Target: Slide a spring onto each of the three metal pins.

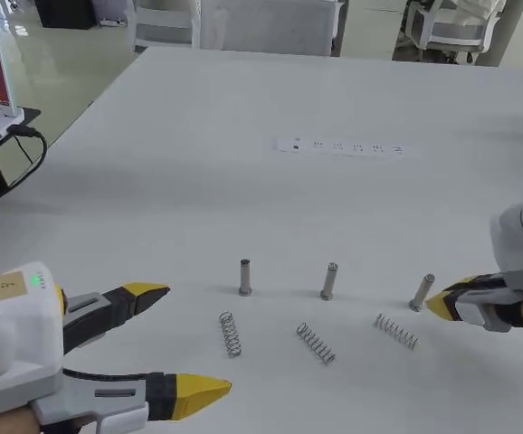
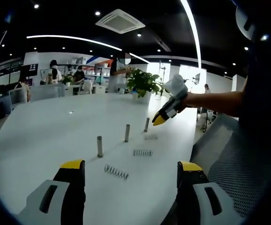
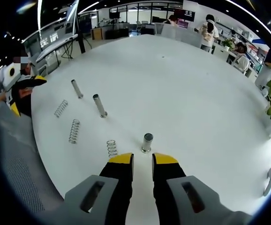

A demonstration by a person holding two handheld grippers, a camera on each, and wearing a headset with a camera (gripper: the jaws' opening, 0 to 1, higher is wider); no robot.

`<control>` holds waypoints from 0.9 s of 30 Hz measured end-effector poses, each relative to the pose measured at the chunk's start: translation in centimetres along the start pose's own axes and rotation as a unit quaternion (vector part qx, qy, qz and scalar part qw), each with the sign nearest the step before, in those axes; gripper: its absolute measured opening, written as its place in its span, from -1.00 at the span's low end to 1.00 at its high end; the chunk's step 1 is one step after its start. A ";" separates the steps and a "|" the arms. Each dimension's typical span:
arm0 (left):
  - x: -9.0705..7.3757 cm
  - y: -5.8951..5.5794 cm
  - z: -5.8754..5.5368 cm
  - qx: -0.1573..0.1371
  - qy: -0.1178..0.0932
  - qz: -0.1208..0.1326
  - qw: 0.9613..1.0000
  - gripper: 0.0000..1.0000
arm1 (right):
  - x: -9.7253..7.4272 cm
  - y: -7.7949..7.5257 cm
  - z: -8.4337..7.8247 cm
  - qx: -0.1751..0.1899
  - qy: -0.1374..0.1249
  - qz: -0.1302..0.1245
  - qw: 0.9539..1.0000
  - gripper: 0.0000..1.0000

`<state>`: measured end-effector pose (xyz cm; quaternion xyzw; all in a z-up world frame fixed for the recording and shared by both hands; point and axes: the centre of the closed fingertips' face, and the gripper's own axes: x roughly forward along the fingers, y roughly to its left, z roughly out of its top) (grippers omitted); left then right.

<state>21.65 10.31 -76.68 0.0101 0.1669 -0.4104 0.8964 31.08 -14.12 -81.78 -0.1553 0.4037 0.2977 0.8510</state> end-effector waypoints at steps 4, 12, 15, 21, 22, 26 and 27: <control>0.1 0.0 0.0 0.000 0.001 -0.001 1.000 0.54 | 0.1 1.4 -0.7 0.008 0.004 0.028 1.000 -0.73; 0.2 -0.1 0.0 0.002 0.002 -0.004 1.000 0.53 | 0.8 3.9 -1.8 -0.025 0.024 0.068 0.997 -0.71; 0.2 -0.2 0.1 0.002 0.002 -0.005 1.000 0.53 | 1.1 4.2 -2.0 -0.037 0.029 0.070 0.996 -0.71; 0.1 -0.2 0.0 0.002 0.002 -0.004 1.000 0.53 | 1.8 4.0 -2.4 -0.055 0.042 0.070 0.995 -0.73; 0.1 -0.2 -0.1 0.001 0.002 -0.004 1.000 0.52 | 1.9 4.0 -2.4 -0.058 0.044 0.069 0.995 -0.73; 0.1 -0.2 -0.2 0.000 0.002 -0.003 1.000 0.53 | 2.2 4.0 -2.6 -0.067 0.053 0.068 0.994 -0.75; 0.1 -0.2 -0.2 0.000 0.003 -0.003 1.000 0.53 | 2.3 3.9 -2.6 -0.069 0.053 0.068 0.994 -0.75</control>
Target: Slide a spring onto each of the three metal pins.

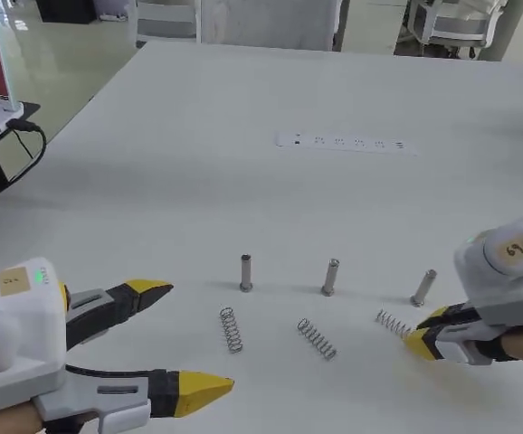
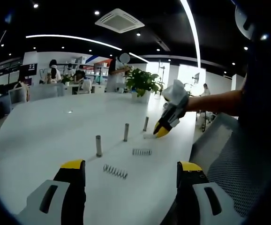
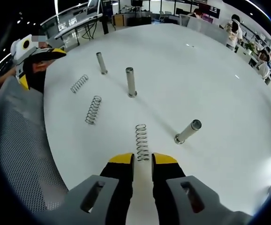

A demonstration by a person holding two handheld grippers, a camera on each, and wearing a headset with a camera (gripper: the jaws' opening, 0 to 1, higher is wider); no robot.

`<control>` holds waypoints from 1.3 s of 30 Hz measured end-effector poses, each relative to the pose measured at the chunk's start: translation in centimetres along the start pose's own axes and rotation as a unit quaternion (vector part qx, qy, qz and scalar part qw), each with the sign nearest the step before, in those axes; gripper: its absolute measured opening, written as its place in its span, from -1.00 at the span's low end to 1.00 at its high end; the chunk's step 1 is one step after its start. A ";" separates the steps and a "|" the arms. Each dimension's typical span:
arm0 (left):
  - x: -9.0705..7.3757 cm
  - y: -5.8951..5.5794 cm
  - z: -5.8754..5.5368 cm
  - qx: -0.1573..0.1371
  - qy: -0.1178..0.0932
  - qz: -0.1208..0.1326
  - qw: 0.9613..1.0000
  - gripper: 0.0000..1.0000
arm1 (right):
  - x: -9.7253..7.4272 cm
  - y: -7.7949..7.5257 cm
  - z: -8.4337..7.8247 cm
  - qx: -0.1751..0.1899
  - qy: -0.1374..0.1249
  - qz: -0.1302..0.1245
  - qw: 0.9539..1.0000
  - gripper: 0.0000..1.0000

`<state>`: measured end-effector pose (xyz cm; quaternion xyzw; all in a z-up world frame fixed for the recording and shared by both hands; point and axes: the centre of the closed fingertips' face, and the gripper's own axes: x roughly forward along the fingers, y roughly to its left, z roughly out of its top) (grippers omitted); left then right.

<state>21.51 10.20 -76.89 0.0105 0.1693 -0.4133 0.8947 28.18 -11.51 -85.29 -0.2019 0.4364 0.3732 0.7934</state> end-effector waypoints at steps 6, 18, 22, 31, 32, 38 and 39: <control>0.0 0.1 -0.1 -0.001 0.000 0.000 1.000 0.53 | 0.3 0.0 0.0 -0.019 0.012 -0.006 1.000 -0.77; 0.1 0.2 0.0 0.001 0.000 -0.001 1.000 0.52 | 0.5 0.1 -0.3 -0.041 0.022 -0.008 0.999 -0.84; 0.1 0.1 0.0 0.003 0.001 -0.002 1.000 0.52 | 0.5 0.2 -0.1 -0.046 0.022 -0.010 0.999 -0.84; 0.2 -0.3 0.3 0.015 0.008 -0.014 1.000 0.49 | -1.2 1.3 0.9 -0.058 0.008 -0.003 0.998 -0.84; 0.3 -0.5 0.4 0.018 0.009 -0.018 1.000 0.48 | -1.3 1.5 1.0 -0.059 0.006 -0.001 0.998 -0.84; 0.9 -1.1 1.0 0.034 0.014 -0.036 0.999 0.44 | -2.6 3.6 1.8 -0.067 -0.007 0.027 0.997 -0.84; 1.0 -1.2 1.1 0.036 0.015 -0.039 0.998 0.42 | -2.8 3.9 1.9 -0.071 -0.008 0.030 0.997 -0.84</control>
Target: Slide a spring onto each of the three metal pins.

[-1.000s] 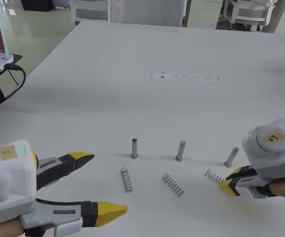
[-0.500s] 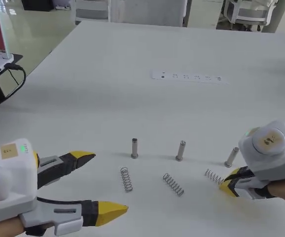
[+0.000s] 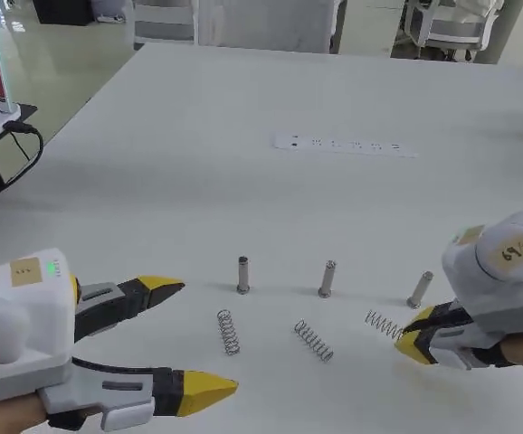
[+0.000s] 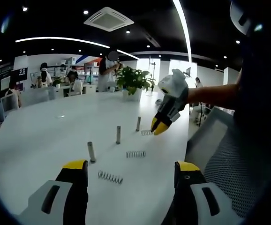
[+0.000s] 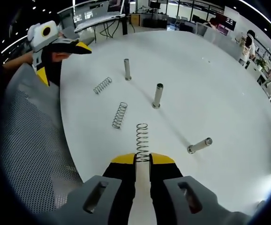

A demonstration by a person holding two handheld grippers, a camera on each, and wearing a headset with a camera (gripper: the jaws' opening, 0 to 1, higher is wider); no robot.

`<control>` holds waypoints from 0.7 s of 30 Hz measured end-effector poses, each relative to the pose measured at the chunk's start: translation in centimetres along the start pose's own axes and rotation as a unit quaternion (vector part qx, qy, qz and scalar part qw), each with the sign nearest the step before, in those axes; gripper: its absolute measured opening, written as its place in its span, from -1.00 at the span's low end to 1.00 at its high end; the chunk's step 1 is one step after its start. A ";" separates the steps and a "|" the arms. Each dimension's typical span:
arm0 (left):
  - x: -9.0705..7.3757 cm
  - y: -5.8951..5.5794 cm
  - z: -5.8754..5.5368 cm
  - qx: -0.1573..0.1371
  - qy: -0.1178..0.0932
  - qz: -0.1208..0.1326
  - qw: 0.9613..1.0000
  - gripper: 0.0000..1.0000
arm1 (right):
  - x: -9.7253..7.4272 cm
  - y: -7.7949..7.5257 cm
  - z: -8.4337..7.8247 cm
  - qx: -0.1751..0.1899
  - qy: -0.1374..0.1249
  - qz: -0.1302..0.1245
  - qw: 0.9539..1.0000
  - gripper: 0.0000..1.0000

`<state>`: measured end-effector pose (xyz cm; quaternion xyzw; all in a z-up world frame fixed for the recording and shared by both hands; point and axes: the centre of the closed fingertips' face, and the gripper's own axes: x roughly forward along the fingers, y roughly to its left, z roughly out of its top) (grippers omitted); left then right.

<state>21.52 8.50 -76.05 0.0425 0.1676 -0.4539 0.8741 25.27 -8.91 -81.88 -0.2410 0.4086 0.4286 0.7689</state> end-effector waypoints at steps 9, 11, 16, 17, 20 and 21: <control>0.9 -0.7 1.1 0.023 0.003 -0.030 0.999 0.25 | -1.5 2.5 3.3 -0.049 -0.023 0.023 0.998 -0.84; 1.0 -0.9 1.5 0.022 0.000 -0.040 0.999 0.19 | -1.7 3.2 4.1 -0.061 -0.029 0.031 0.997 -0.84; 1.4 -1.7 2.2 0.025 -0.008 -0.065 0.998 -0.04 | -2.1 4.7 5.6 -0.090 -0.037 0.046 0.994 -0.84; 1.4 -1.9 2.3 0.025 -0.009 -0.069 0.997 -0.07 | -2.2 5.0 5.9 -0.097 -0.040 0.051 0.993 -0.84; 1.6 -2.4 2.7 0.023 -0.013 -0.083 0.996 -0.12 | -2.4 5.8 6.4 -0.115 -0.040 0.063 0.991 -0.84; 1.7 -2.7 2.8 0.023 -0.014 -0.091 0.995 -0.16 | -2.5 6.1 6.6 -0.121 -0.041 0.067 0.990 -0.84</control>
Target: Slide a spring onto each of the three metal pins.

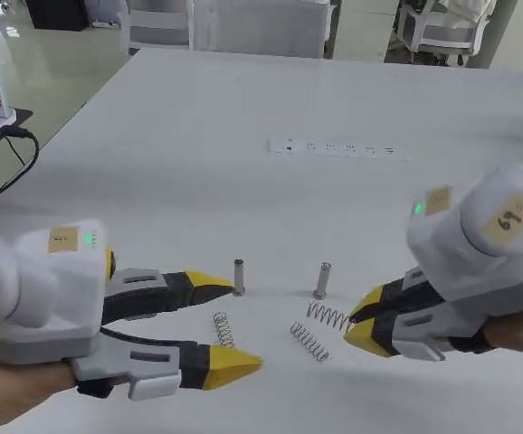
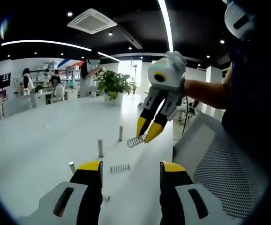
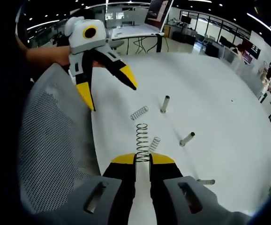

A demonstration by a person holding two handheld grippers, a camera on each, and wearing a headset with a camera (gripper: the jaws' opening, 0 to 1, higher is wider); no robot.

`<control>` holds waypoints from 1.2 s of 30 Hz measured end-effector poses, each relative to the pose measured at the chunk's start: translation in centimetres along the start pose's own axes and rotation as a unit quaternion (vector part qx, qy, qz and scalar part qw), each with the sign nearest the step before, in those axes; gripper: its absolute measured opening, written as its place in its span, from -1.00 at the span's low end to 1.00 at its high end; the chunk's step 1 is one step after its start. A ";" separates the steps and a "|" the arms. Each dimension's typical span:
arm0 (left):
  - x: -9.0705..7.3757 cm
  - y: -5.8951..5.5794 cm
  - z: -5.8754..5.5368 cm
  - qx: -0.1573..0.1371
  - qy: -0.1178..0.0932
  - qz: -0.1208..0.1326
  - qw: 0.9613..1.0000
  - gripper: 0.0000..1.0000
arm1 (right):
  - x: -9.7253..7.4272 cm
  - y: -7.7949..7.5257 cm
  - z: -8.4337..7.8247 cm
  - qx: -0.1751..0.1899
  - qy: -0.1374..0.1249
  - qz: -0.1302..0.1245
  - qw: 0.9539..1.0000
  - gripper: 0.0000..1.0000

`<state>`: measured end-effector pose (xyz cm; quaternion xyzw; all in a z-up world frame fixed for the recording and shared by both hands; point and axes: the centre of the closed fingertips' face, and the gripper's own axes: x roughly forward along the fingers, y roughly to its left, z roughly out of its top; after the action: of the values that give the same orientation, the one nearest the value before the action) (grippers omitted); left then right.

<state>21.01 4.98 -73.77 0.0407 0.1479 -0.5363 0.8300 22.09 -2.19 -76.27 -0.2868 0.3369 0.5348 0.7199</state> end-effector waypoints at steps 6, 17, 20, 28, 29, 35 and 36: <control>0.8 -0.9 0.5 0.010 0.001 -0.025 1.000 -0.33 | 0.0 1.4 0.9 -0.034 -0.003 0.027 0.999 -0.84; 1.7 -2.7 0.3 0.022 0.013 -0.072 0.997 -0.58 | -0.1 3.4 1.9 -0.093 -0.015 0.061 0.994 -0.84; 1.9 -3.0 0.2 0.023 0.015 -0.079 0.996 -0.64 | -0.2 3.8 1.9 -0.103 -0.017 0.069 0.992 -0.84; 2.1 -3.7 0.1 0.027 0.018 -0.097 0.995 -0.85 | 0.0 4.4 1.7 -0.126 -0.010 0.083 0.988 -0.84; 2.2 -3.7 0.1 0.028 0.018 -0.098 0.995 -0.85 | 0.0 4.4 1.8 -0.127 -0.010 0.083 0.988 -0.84; 2.1 -3.7 0.0 0.035 0.021 -0.100 0.994 -0.94 | 0.0 4.6 1.7 -0.137 -0.007 0.088 0.987 -0.85; 2.1 -3.7 0.0 0.035 0.021 -0.101 0.994 -0.94 | 0.0 4.6 1.7 -0.137 -0.007 0.089 0.987 -0.85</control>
<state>18.45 1.53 -74.06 0.0662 0.1500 -0.6216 0.7660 17.95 0.32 -75.52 -0.3482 0.2796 0.6398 0.6254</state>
